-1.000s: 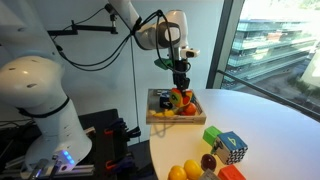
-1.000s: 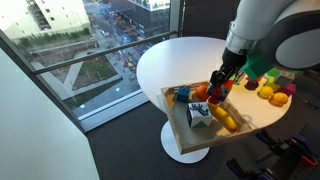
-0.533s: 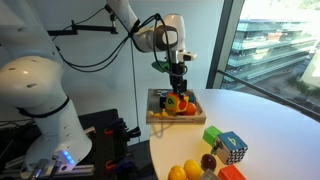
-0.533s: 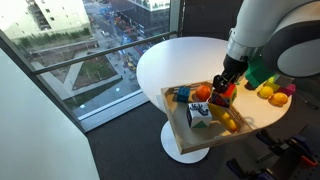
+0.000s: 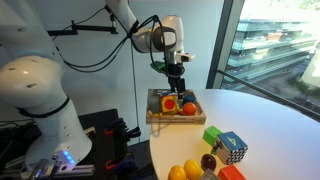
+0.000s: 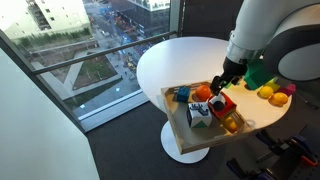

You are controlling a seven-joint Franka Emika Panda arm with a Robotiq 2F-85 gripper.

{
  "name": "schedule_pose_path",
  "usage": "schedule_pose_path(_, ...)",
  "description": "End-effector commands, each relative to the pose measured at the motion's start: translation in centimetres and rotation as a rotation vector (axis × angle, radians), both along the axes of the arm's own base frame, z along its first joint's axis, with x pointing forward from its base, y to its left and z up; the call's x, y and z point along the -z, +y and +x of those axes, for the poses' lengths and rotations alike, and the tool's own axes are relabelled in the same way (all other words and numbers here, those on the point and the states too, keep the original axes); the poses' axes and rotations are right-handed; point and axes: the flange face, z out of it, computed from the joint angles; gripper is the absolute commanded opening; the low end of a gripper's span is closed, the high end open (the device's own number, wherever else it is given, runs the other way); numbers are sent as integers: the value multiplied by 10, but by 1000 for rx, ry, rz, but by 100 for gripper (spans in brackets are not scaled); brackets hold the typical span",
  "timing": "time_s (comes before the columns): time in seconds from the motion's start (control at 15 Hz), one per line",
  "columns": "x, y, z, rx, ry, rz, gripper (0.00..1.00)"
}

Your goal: Pick up the soft block with the number six on it and put it in the wooden tray

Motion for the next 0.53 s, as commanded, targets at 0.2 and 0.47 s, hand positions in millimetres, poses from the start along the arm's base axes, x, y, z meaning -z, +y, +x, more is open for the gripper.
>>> schedule_pose_path(0.2, -3, 4, -10, 81, 12, -10, 100)
schedule_pose_path(0.47, -1, 7, -13, 87, 36, -1, 100)
